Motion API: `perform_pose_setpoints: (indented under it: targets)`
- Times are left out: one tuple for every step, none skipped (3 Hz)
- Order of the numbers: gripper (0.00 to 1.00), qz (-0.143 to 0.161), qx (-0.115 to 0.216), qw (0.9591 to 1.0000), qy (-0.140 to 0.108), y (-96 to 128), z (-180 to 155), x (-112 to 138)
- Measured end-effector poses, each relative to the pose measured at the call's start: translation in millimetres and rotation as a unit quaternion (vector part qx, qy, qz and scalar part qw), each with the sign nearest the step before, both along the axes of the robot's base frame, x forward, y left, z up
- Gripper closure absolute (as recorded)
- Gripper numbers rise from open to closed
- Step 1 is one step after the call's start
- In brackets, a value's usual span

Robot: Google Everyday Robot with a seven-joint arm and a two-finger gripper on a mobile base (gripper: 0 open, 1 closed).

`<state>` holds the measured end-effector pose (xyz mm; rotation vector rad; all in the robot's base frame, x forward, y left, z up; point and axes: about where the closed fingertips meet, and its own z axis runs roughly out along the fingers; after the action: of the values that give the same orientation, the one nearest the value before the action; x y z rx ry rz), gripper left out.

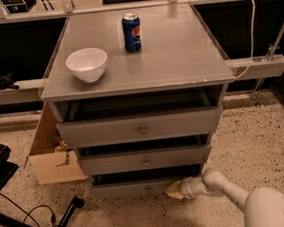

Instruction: Close bottom drawer

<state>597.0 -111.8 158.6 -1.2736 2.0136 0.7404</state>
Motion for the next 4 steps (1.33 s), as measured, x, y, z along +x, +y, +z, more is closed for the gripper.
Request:
perform_pose_setpoints:
  targets:
    - [0.27, 0.0, 0.0, 1.0, 0.0, 0.0, 0.0, 0.0]
    - [0.04, 0.0, 0.0, 1.0, 0.0, 0.0, 0.0, 0.0]
    - [0.03, 0.0, 0.0, 1.0, 0.0, 0.1, -0.1, -0.1]
    - [0.34, 0.002, 0.0, 1.0, 0.0, 1.8, -0.1, -1.0]
